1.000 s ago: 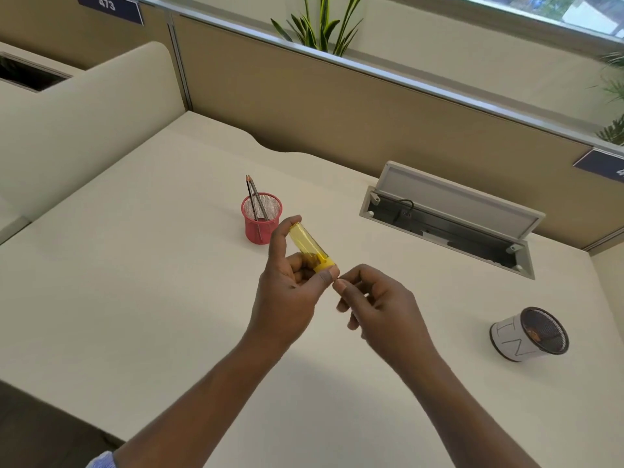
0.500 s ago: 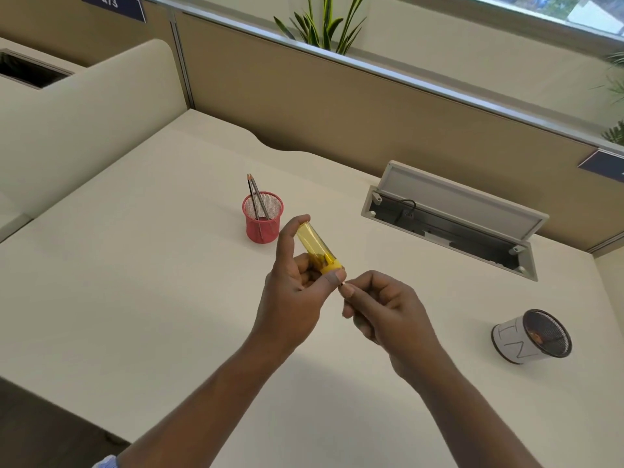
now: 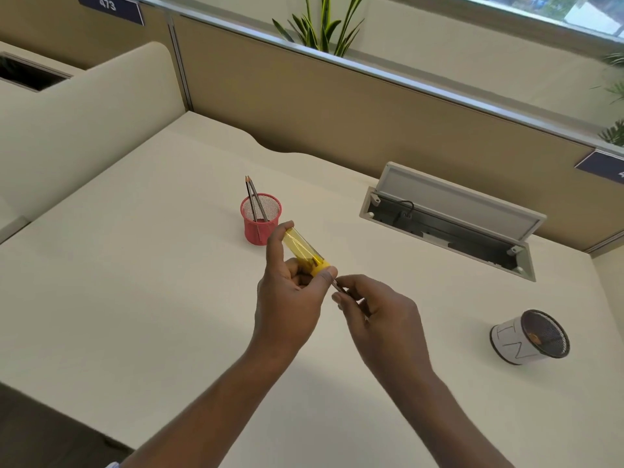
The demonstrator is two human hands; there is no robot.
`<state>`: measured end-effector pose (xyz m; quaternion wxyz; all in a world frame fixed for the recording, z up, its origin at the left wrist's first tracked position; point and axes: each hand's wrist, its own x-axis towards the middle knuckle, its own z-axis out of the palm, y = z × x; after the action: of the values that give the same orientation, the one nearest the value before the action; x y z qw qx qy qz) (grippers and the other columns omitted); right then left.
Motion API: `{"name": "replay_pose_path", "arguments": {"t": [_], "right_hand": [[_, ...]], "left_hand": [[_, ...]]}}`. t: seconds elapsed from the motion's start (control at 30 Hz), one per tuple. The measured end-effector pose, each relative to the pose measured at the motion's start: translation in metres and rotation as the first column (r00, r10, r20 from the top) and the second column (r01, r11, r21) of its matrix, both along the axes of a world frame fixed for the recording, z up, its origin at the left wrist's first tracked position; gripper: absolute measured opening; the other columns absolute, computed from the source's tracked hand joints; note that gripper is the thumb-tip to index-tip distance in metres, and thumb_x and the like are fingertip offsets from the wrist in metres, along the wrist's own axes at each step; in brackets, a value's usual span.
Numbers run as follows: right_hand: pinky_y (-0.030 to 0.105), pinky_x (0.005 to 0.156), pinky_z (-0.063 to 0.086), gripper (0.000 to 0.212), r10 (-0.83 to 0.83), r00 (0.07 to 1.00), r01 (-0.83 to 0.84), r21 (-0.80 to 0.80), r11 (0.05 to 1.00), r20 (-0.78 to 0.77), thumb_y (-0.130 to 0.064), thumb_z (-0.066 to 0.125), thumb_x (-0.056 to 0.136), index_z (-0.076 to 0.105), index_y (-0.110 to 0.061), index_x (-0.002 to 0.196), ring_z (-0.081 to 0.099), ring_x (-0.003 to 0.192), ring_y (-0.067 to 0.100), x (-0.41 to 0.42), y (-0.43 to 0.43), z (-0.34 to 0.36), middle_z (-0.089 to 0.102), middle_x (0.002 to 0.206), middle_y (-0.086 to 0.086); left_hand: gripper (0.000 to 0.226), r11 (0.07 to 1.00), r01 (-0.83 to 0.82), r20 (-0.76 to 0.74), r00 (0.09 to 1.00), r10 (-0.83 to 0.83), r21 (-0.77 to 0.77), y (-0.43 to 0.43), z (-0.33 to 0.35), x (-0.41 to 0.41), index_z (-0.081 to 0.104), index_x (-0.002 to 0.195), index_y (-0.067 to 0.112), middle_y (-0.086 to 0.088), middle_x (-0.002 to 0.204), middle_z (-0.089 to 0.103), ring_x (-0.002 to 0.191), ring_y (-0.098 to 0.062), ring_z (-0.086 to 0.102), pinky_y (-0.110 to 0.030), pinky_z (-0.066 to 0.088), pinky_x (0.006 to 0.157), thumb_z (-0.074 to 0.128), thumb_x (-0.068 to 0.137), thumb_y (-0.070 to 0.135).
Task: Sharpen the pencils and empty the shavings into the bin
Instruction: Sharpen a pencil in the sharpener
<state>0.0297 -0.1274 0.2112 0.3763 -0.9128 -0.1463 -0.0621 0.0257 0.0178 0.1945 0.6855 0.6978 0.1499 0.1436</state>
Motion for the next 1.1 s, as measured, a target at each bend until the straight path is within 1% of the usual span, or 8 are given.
{"name": "replay_pose_path", "arguments": {"t": [0.2, 0.3, 0.37, 0.47, 0.73, 0.9, 1.0, 1.1], "right_hand": [[0.029, 0.059, 0.055, 0.005, 0.003, 0.991, -0.01, 0.05, 0.999, 0.132, -0.013, 0.073, 0.095, 0.07, -0.013, 0.091, 0.068, 0.067, 0.011, -0.006, -0.001, -0.009, 0.073, 0.076, -0.007], [0.02, 0.049, 0.041, 0.011, 0.084, 0.971, 0.0, 0.348, 0.937, -0.225, -0.015, 0.07, 0.097, 0.069, -0.012, 0.086, 0.052, 0.051, 0.006, 0.001, -0.008, -0.003, 0.073, 0.07, -0.004], [0.019, 0.045, 0.033, 0.016, 0.288, 0.783, 0.131, 0.599, 0.79, -0.551, -0.019, 0.069, 0.098, 0.069, -0.007, 0.089, 0.042, 0.048, 0.01, 0.01, -0.016, 0.005, 0.07, 0.071, 0.003], [0.017, 0.04, 0.031, 0.021, 0.492, 0.578, 0.209, 0.7, 0.682, -0.652, -0.027, 0.068, 0.094, 0.071, -0.006, 0.099, 0.043, 0.048, 0.007, 0.013, -0.021, 0.011, 0.065, 0.074, 0.006], [0.021, 0.046, 0.048, 0.011, 0.076, 0.959, -0.019, 0.205, 0.978, -0.274, -0.028, 0.075, 0.093, 0.065, -0.026, 0.092, 0.066, 0.053, 0.011, 0.001, -0.006, 0.007, 0.072, 0.084, -0.012], [0.032, 0.055, 0.053, 0.01, 0.048, 0.995, -0.046, -0.019, 0.999, 0.084, -0.02, 0.075, 0.094, 0.067, -0.017, 0.088, 0.065, 0.062, 0.013, -0.006, -0.002, 0.002, 0.071, 0.073, -0.012], [0.024, 0.045, 0.046, 0.015, 0.088, 0.969, -0.014, 0.305, 0.952, -0.232, -0.02, 0.072, 0.096, 0.067, -0.016, 0.083, 0.062, 0.05, 0.012, -0.002, -0.007, 0.004, 0.071, 0.068, -0.003], [0.019, 0.041, 0.038, 0.017, 0.37, 0.706, 0.157, 0.644, 0.749, -0.603, -0.026, 0.072, 0.094, 0.071, -0.009, 0.089, 0.054, 0.048, 0.011, 0.003, -0.014, 0.012, 0.067, 0.069, 0.005]], "left_hand": [[0.078, 0.999, 0.031, 0.014, 0.999, -0.031, -0.034, -0.004, -0.001, -0.001, 0.033, 0.143, 0.053, 0.003, 0.095, 0.08, 0.089, -0.018, 0.078, -0.047, 0.064, 0.087, 0.079, 0.089, 0.02], [0.078, 0.982, 0.128, 0.053, 0.991, -0.121, -0.14, 0.003, 0.001, 0.001, 0.037, 0.143, 0.051, 0.0, 0.096, 0.079, 0.094, -0.026, 0.077, -0.053, 0.06, 0.095, 0.078, 0.087, 0.016], [0.078, 0.948, 0.219, 0.104, 0.974, -0.2, -0.232, 0.009, 0.002, 0.001, 0.039, 0.145, 0.047, -0.009, 0.098, 0.079, 0.099, -0.033, 0.076, -0.052, 0.059, 0.099, 0.077, 0.086, 0.014], [0.081, 0.915, 0.316, 0.144, 0.947, -0.288, -0.25, 0.017, 0.005, 0.001, 0.037, 0.147, 0.046, -0.014, 0.106, 0.079, 0.106, -0.034, 0.075, -0.043, 0.06, 0.098, 0.08, 0.084, 0.02], [0.078, 0.985, 0.125, 0.066, 0.991, -0.118, -0.117, 0.006, 0.0, -0.005, 0.037, 0.142, 0.054, 0.004, 0.096, 0.08, 0.09, -0.023, 0.078, -0.05, 0.063, 0.09, 0.078, 0.084, 0.025], [0.079, 0.994, 0.078, 0.061, 0.995, -0.073, -0.078, 0.0, -0.003, -0.007, 0.035, 0.143, 0.054, 0.001, 0.095, 0.08, 0.09, -0.02, 0.078, -0.045, 0.065, 0.087, 0.079, 0.083, 0.028], [0.078, 0.973, 0.163, 0.104, 0.984, -0.147, -0.162, 0.004, -0.001, -0.006, 0.037, 0.144, 0.052, -0.008, 0.098, 0.079, 0.095, -0.028, 0.077, -0.05, 0.061, 0.094, 0.077, 0.086, 0.018], [0.08, 0.913, 0.307, 0.163, 0.949, -0.271, -0.27, 0.014, 0.002, -0.005, 0.038, 0.148, 0.045, -0.015, 0.101, 0.078, 0.102, -0.032, 0.076, -0.036, 0.061, 0.089, 0.076, 0.087, 0.009]]}}
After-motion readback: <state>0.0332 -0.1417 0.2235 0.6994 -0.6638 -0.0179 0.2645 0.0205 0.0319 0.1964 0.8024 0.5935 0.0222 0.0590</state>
